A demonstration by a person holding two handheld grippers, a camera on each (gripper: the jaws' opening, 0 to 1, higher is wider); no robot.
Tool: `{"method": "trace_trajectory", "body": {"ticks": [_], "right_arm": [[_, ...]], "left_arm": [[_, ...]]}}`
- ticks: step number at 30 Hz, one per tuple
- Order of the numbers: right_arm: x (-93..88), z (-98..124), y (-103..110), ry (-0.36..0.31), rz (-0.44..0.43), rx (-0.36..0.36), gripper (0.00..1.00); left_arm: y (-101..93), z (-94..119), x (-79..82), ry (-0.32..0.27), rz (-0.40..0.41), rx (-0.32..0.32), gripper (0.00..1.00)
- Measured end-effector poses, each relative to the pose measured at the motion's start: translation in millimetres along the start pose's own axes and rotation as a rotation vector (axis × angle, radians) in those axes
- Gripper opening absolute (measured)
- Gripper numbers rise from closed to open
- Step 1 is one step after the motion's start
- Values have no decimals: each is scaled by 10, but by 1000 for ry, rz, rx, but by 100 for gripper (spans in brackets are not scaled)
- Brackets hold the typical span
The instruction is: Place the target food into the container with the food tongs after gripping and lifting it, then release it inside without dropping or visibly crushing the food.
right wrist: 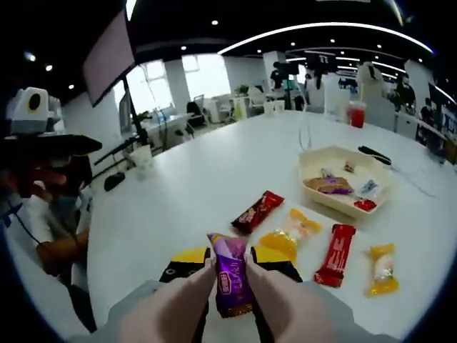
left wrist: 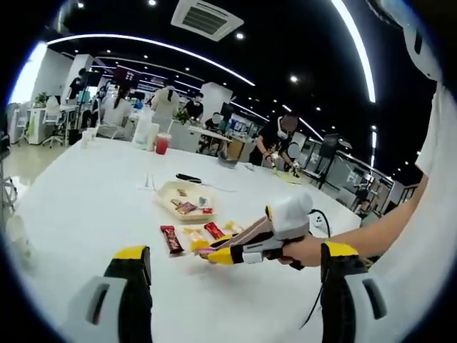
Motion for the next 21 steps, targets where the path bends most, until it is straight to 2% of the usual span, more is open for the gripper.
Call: {"method": "trace_trajectory", "body": {"ticks": [6,12,16,18,21], "right_arm": [[38,122,-22,-27,-23,-14,21],[97,224,-13,-39,-26,-12,21],[142,289,-81,-67,-32,-33,21],[125,320,-145,-66,-69,-49,21],[116,369,-188,-64,-77,-61,22]], "left_arm": [[53,-58,76,-31,41,-33,99],[29,-47,186,-35,23,-51,99],[64,-106,241,-58,49,-69,99],[58,-154,261,-43,61,-80,99],[2,-148,310,-43,28,-84,99]]}}
Point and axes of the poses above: the point that each gripper's makers call its tool centre point, and the gripper's own axes: z roughly backward along the fingers, y roughly to its left, x roughly out of its top, the point moved 4 cm from there along z, roughly backward along the fingers, and after that the axes turned 15 degrees about y, right-handed, at the moved point
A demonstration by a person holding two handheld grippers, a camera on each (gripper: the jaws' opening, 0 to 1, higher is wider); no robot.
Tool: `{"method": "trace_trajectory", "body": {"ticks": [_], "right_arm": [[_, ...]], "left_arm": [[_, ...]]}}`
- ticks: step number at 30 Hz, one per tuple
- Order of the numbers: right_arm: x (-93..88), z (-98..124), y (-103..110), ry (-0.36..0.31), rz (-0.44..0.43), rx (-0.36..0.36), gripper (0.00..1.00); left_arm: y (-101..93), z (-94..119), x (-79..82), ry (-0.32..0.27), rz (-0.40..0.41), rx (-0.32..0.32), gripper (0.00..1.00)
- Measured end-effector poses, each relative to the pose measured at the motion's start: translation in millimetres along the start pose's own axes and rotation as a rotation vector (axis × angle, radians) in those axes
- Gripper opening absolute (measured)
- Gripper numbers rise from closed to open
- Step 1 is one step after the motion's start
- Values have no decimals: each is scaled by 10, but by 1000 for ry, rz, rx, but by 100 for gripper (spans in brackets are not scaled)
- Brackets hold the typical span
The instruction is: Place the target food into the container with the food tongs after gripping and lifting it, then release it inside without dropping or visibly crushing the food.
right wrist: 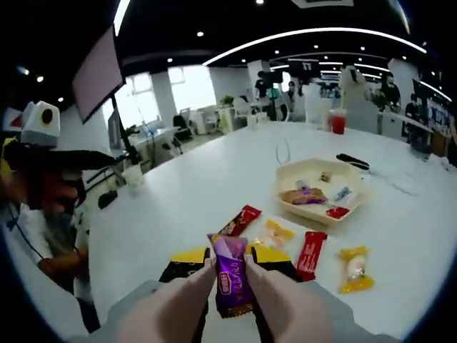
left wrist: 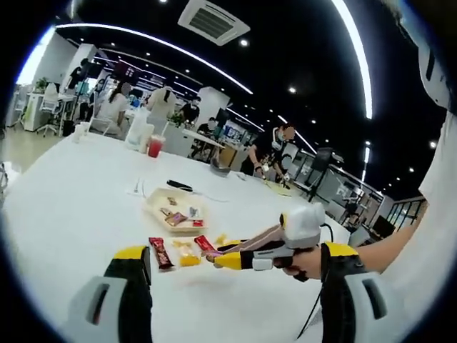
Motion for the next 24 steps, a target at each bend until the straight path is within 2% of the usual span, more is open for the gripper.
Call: {"method": "trace_trajectory", "body": {"ticks": [5,7,16,20,22,24], "right_arm": [[71,150,-113,-27,5,-41,21],[92,218,-177,-30,-8,-57,21],[195,380,-390,-52,-3,-103,22],[178,416,-423,-41,-11,-97,22],[167,425,-444,-25,24,-106,22],[187,453,-489,-34,16,-110,22]], "left_arm": [[50,-80,-50,-7,17,-8,99],[36,-139,-81,19,19,-23,99],[57,-232,99,-15,17,-54,99],[3,-219,160,-14,8,-55,99],[-16,-190,170,-21,2,-54,99],[-1,-187,153,-19,1,-48,99]]}}
Point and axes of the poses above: the point that each gripper's makers call its tool centre point, and the gripper's own axes: z roughly backward along the fingers, y roughly to its left, x roughly out of its top, the point moved 4 cm from there along z, roughly backward along the fingers, and after that the axes turned 15 degrees about y, right-handed, at the moved point
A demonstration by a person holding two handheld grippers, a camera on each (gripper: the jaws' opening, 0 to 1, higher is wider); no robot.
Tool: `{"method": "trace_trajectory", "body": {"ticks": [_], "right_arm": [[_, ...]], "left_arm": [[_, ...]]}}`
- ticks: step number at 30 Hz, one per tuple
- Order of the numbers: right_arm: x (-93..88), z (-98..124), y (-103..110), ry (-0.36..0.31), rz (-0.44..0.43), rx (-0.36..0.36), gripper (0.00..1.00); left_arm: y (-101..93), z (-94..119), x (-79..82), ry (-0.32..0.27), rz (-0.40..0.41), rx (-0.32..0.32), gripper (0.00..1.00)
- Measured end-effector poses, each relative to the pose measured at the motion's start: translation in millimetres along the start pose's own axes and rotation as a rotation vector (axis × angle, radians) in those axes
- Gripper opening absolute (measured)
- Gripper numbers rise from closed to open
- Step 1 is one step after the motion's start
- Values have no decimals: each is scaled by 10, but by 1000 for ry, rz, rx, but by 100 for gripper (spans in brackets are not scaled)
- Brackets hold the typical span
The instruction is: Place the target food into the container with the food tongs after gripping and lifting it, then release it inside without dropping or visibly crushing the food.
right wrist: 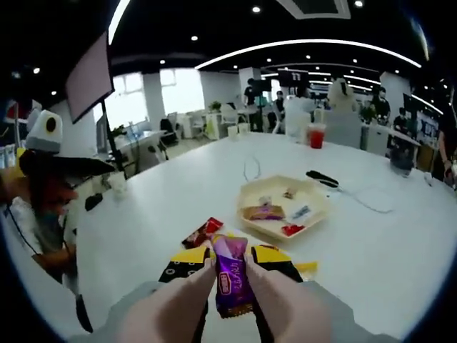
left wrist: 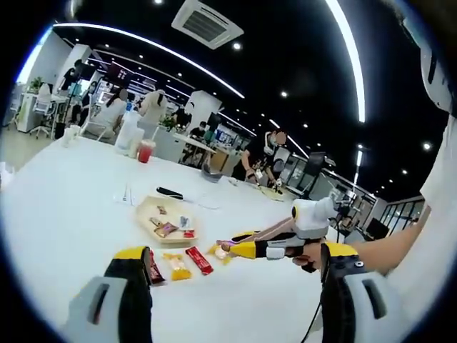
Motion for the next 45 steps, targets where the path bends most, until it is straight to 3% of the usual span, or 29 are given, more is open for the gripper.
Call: {"method": "trace_trajectory", "body": {"ticks": [5,10,15,24,27,36,39,45], "right_arm": [[9,34,-68,-13,-22,-8,22],[-51,40,-59,11,14,-9,22],[-2,140,-151,-8,-15,-32,22],[90,153,-233,-2,11,-45,22],[117,170,-261,-9,-11,-41,22],[262,123,-327,-25,35,-41,22],[253,107,-399,-17,22,-43,22],[294,82,-476,-17,51,-43,22]], "left_arm": [[19,7,-61,34,8,8,99],[-5,66,-59,19,0,16,99],[1,3,-145,26,24,6,99],[-6,-41,-228,26,48,-4,99],[-27,-39,-208,40,41,-8,99],[-9,35,-135,1,42,21,99],[19,14,-145,24,46,27,99],[50,102,-92,-19,54,57,99]]}}
Point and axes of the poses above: the point that each gripper's makers call its tool centre point, and the gripper's own axes: z roughly backward along the fingers, y roughly to its left, x roughly out of its top, the point moved 4 cm from there along z, roughly backward along the fingers, and after that the axes turned 15 degrees about y, right-handed, at the moved point
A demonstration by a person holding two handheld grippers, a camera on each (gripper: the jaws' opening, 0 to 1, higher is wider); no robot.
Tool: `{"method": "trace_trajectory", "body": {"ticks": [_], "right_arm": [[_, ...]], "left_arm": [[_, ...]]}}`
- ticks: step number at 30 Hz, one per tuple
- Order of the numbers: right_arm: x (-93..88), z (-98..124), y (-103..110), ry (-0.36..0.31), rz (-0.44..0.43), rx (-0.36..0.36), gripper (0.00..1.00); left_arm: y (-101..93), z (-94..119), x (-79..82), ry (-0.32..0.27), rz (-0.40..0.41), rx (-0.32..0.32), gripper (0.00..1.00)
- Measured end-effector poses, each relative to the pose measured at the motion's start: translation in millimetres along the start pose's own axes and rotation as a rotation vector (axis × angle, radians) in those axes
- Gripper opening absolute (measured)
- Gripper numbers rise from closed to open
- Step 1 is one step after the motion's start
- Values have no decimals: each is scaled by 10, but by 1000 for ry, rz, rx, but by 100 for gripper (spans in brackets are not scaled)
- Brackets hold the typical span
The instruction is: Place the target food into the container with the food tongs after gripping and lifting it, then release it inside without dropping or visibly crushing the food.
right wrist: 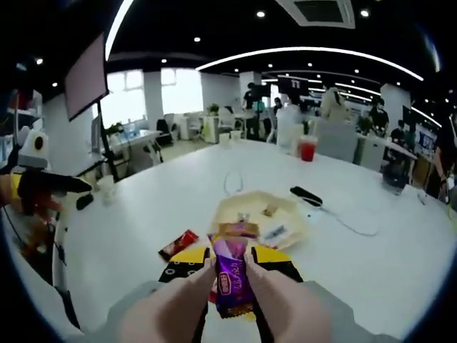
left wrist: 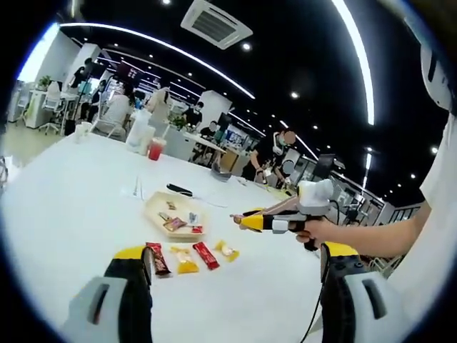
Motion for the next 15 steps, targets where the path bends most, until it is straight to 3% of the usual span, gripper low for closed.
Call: {"method": "trace_trajectory", "body": {"ticks": [5,15], "right_arm": [[60,6,-73,-17,-11,-15,22],[164,42,-139,-33,-3,-35,22]], "left_arm": [[-4,-35,-36,33,0,-7,99],[-17,-5,11,-3,7,1,99]]}}
Point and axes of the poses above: the point that each gripper's makers call its tool centre point, and the gripper's own axes: z roughly backward along the fingers, y roughly to its left, x roughly out of its top, the point moved 4 cm from there along z, roughly backward along the fingers, and after that the axes turned 15 degrees about y, right-handed, at the moved point
